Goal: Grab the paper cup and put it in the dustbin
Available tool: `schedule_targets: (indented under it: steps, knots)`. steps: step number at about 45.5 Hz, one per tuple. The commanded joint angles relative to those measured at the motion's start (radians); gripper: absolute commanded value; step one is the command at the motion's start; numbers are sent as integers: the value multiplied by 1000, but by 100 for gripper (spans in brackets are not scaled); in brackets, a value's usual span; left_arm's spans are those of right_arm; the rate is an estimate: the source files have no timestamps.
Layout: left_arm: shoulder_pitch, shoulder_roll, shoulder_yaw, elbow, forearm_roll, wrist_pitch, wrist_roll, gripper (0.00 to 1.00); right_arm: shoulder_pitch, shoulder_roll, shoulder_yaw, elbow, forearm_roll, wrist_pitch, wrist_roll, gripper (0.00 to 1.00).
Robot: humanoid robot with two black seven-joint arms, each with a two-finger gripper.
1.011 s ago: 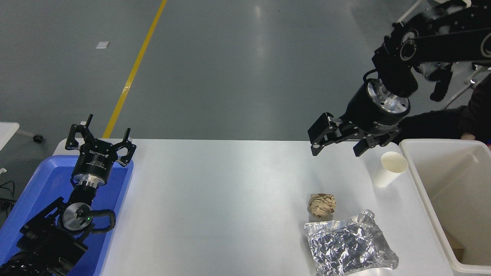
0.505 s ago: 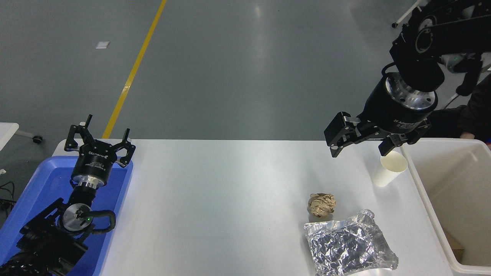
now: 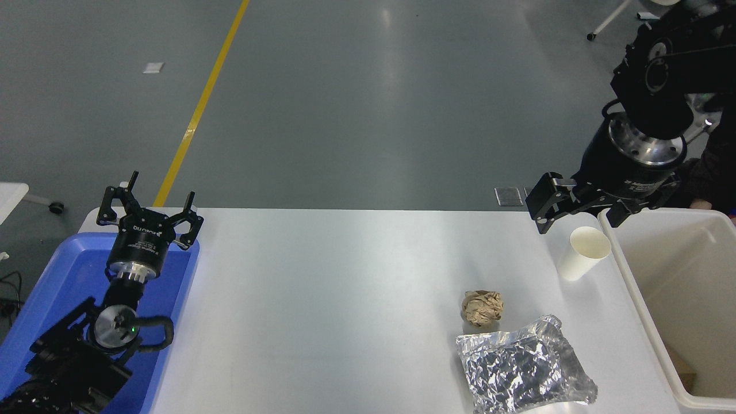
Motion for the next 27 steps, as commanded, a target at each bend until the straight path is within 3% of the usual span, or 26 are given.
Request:
schedule_targets:
  steps: [1, 11, 27]
  knots:
    - [0, 0, 0, 0, 0, -1, 0, 100, -238, -69, 65, -187, -186, -121, 2, 100]
    - [0, 0, 0, 0, 0, 1, 0, 100, -499, -92, 131, -396, -242, -311, 2, 100]
    - [0, 0, 0, 0, 0, 1, 0, 100, -789, -106, 284, -615, -249, -446, 2, 100]
